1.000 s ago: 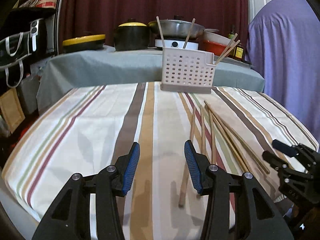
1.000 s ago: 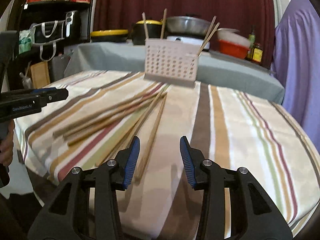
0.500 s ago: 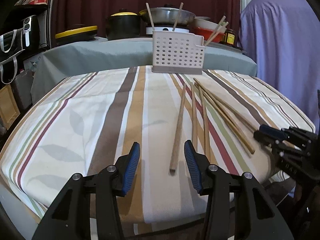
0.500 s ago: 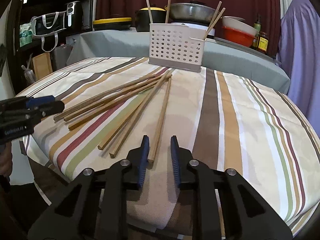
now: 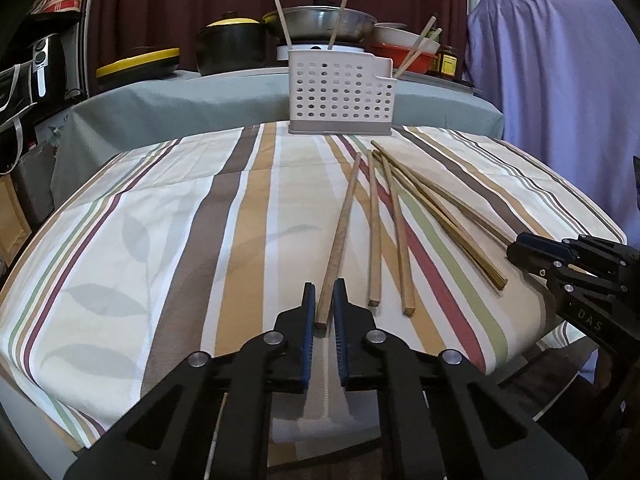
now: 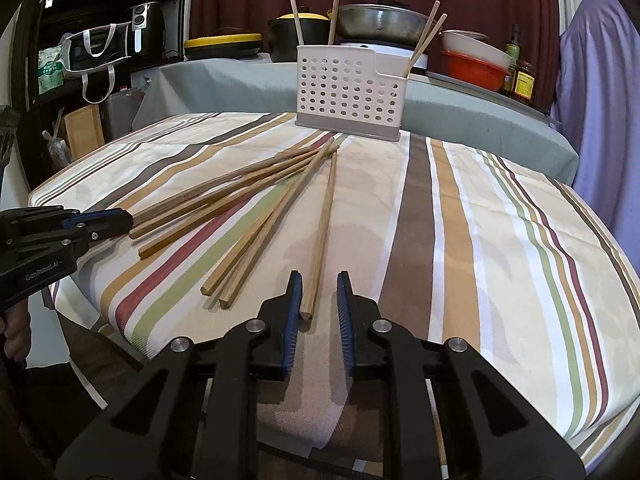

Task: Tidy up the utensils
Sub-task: 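Close the left tool on a chopstick while the right tool closes on another, then lift both held chopsticks and lower them into the white holder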

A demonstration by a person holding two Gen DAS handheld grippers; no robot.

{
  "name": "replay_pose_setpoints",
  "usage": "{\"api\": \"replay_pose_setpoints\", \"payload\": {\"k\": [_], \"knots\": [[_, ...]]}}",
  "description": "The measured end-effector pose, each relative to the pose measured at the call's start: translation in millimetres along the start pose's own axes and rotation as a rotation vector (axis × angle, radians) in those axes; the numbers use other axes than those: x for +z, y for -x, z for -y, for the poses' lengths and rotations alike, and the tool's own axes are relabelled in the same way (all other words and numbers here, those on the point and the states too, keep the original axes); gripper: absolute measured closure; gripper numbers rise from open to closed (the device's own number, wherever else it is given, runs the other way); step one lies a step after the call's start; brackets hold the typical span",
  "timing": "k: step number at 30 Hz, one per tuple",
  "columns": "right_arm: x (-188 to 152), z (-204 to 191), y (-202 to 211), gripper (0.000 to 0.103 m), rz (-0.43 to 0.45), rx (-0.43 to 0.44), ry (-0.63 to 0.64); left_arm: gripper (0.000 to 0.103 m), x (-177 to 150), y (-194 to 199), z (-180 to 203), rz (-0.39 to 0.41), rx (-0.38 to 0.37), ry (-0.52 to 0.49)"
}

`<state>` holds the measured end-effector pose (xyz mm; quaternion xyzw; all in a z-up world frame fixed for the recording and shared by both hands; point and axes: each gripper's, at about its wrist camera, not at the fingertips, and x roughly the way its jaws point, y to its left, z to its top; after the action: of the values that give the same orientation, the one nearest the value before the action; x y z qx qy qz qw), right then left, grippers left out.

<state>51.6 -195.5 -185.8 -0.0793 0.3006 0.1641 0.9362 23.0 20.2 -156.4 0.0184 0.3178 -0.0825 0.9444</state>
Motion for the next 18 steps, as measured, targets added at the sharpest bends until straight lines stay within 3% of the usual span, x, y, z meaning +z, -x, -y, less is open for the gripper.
{"api": "replay_pose_setpoints", "payload": {"k": [3, 6, 18], "knots": [[-2, -1, 2, 0.085, -0.002, 0.002, 0.005, 0.094, 0, 0, 1, 0.001, -0.001, -0.006], [-2, 0, 3, 0.095, -0.008, 0.005, 0.001, 0.096, 0, 1, 1, 0.006, -0.002, -0.008], [9, 5, 23, 0.095, 0.063, -0.04, -0.002, 0.096, 16, 19, 3, 0.079, 0.022, -0.02]]}}
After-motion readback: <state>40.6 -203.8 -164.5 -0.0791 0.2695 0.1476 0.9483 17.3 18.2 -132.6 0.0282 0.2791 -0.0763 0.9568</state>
